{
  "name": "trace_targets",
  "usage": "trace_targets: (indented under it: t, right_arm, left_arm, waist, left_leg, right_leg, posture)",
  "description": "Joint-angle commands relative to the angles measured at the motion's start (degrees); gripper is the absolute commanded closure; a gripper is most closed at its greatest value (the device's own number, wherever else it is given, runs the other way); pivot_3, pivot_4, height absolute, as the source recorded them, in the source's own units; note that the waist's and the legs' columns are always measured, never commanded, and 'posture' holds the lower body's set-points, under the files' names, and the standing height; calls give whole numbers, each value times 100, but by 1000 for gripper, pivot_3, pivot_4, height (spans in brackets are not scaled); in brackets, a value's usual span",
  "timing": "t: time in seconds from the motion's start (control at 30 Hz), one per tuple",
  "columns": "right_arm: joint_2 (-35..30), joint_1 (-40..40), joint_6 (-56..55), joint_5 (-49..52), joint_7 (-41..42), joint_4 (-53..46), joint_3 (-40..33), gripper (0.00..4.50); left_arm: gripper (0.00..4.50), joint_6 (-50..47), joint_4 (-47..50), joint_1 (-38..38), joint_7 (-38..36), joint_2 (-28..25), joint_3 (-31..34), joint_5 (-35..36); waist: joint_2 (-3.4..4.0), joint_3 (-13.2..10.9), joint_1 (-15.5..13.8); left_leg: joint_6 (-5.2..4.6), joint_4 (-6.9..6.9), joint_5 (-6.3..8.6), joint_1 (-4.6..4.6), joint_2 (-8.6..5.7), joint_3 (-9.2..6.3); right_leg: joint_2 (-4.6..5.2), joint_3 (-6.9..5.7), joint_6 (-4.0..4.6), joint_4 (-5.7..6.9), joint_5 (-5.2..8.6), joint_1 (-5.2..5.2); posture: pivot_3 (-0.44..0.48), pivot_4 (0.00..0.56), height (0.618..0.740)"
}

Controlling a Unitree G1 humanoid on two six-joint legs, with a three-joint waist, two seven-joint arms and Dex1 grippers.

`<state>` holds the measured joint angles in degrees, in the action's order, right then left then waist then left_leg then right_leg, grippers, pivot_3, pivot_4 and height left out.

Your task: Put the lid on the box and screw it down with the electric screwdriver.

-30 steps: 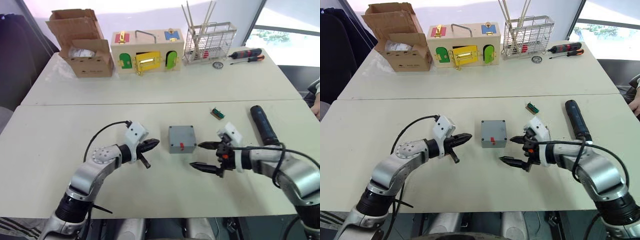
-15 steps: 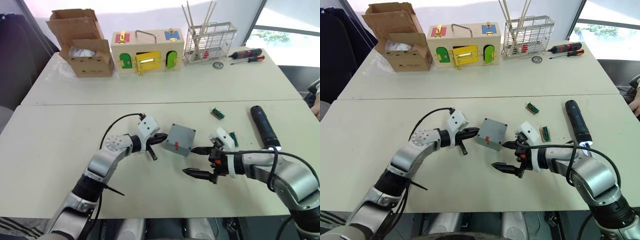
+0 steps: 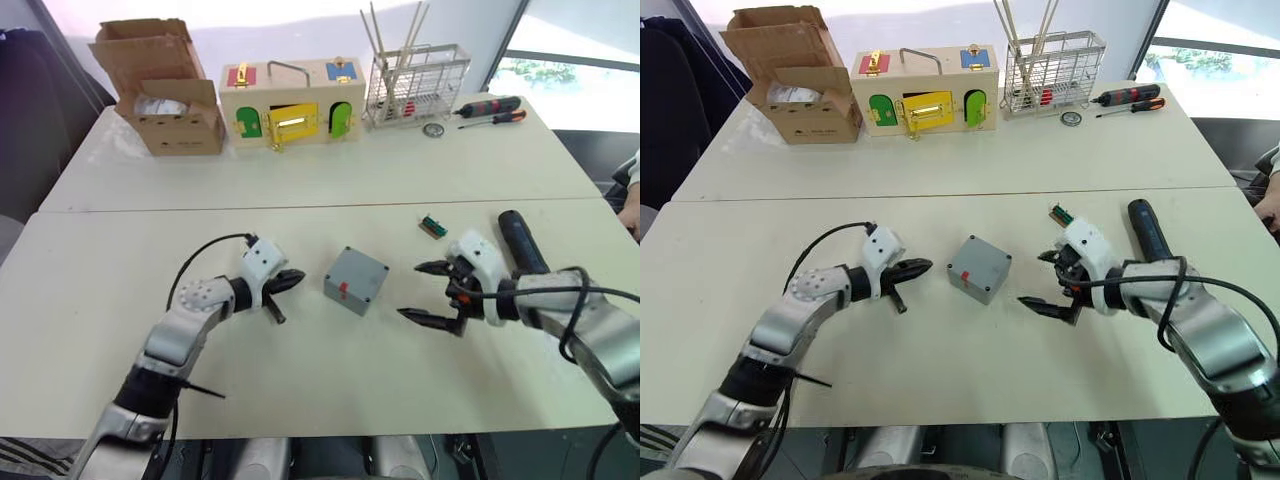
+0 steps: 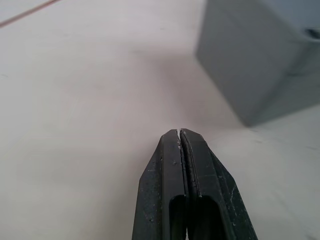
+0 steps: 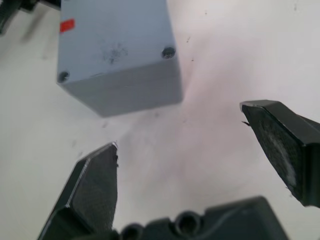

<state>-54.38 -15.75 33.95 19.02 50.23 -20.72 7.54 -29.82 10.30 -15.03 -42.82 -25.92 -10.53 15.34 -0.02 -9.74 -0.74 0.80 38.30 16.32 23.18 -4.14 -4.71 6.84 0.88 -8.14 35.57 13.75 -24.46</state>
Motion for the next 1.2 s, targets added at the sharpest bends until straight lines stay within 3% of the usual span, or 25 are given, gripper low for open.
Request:
trace_targets:
  t: [0.03, 0.13, 0.47, 0.73, 1.2]
  right_arm:
    - [129, -269, -734, -393, 367, 511, 274, 12]
    - [321, -549, -1146, -564, 708, 904, 528, 12]
    - [690, -604, -1121, -591, 1175, 694, 732, 12]
    - [648, 61, -411, -459, 863, -132, 398, 12]
    - [674, 396, 35, -360, 401, -501, -53, 12]
  left_arm:
    - [4500, -279, 757, 238, -149, -68, 117, 412]
    - [4500, -446, 1174, 493, -151, -96, -120, 442]
    - [4500, -218, 672, 94, 133, 205, -533, 3]
    - [4500, 277, 52, -259, 276, 460, -532, -303]
    - [4500, 581, -229, -420, 303, 601, -500, -410]
  waist:
    - [0, 0, -1]
    - [2, 0, 19]
    - [1, 0, 7]
    - [1, 1, 0]
    - [1, 1, -7]
  left_leg:
    - [0, 0, 0, 0, 0, 0]
    - [0, 1, 0, -1, 0, 5]
    - [3, 0, -1, -2, -1, 1]
    - [4, 2, -2, -1, -2, 0]
    - [4, 3, -2, -2, -3, 0]
  right_leg:
    - [2, 1, 0, 0, 0, 0]
    - [2, 7, 0, -1, 0, 0]
    - [1, 4, 0, 3, 0, -1]
    - [2, 4, 0, 6, 0, -1]
    - [2, 4, 0, 9, 0, -2]
  posture:
    - [0, 150, 734]
    - [0, 150, 734]
    - [0, 150, 734]
    - [0, 150, 734]
    - [0, 150, 734]
